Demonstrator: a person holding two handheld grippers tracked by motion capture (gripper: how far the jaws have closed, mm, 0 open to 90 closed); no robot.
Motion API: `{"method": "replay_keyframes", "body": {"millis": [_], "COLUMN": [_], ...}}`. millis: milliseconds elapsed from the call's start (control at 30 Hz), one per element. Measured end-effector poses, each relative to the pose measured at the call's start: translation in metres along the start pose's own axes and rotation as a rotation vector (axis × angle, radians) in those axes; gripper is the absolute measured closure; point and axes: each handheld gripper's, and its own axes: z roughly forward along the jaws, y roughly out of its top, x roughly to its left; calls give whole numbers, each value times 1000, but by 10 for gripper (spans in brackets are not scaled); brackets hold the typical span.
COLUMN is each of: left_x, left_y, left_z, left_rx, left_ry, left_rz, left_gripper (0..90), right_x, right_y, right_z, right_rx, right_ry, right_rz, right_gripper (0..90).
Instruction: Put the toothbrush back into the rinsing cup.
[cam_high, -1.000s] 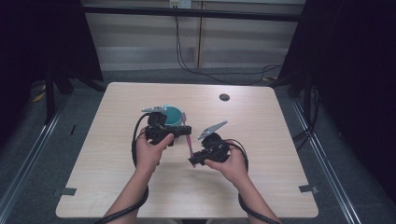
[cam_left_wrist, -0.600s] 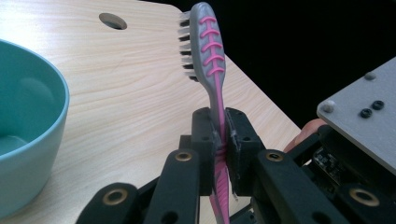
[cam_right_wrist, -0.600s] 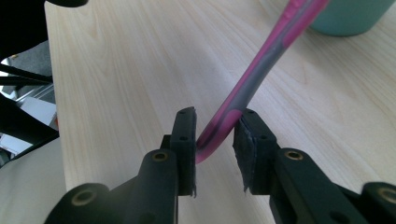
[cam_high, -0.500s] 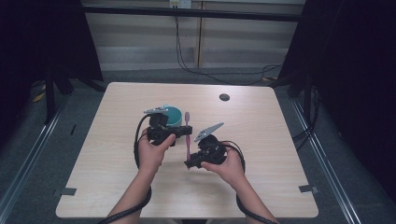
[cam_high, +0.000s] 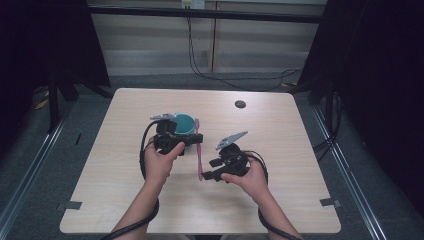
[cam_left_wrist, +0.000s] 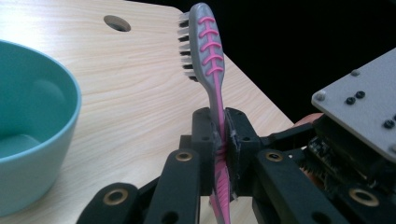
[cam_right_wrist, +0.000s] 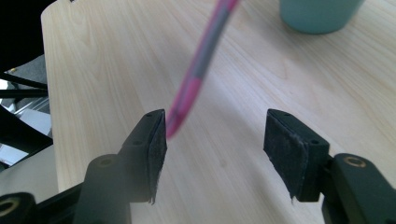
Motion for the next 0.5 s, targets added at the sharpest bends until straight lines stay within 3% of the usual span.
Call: {"method": "replay_keyframes", "body": {"millis": [133,400,500], "left_x": [2,4,5], "left_y": [1,2,2], "left_z": [-5,-11,-13], "left_rx": [3,3,4], "left_ry": [10,18,24], "left_rz": [6,9,12], "left_gripper": [836,836,836], "right_x": [-8,-24,-29], "right_y": [-9,-30,-36], "right_z": [-6,-16,-19], "right_rx": [-7,-33,-35], "right_ry": [-34,-68,-80], "right_rz": [9,73,102], "right_gripper": [362,312,240]}}
